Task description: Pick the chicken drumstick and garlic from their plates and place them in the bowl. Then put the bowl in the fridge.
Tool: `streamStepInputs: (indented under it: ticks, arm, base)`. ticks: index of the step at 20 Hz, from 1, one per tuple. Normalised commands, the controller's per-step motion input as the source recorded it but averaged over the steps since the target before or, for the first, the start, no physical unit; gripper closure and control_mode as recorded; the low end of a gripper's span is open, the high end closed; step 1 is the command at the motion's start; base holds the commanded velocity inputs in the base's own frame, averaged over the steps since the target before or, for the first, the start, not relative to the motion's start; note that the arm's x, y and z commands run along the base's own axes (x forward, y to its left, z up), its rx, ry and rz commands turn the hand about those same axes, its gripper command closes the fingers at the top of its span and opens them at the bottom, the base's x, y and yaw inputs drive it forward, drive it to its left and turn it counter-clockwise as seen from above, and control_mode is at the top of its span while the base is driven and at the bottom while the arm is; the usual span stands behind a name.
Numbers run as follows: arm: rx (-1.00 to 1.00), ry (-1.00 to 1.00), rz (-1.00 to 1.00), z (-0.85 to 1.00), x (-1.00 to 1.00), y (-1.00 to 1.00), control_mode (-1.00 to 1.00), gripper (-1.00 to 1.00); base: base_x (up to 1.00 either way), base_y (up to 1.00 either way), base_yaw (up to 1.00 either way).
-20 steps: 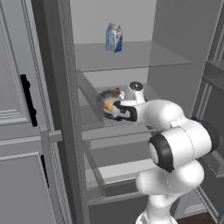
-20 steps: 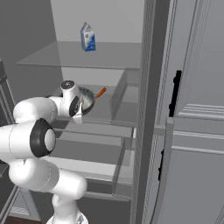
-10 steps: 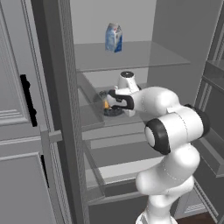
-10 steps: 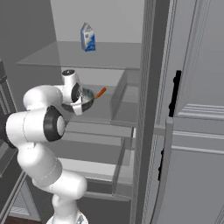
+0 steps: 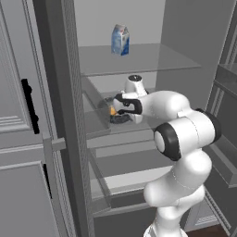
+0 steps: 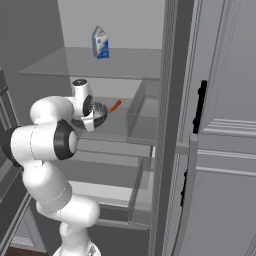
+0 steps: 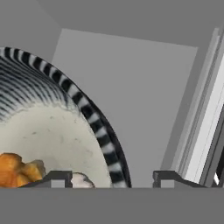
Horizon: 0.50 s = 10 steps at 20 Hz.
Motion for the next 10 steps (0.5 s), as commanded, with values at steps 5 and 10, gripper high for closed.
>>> streamStepInputs:
  ticks: [5,10]
  arm:
    - [0.14,-0.25,0.0,-0.03,-0.01,-0.01,-1.0,-1.0]
    - [0.23,-0.28,0.0,-0.02,-0.13,-0.06,-1.0,-1.0]
  base:
    - [0.0,0.0,0.0]
    - [0.0,0.0,0.0]
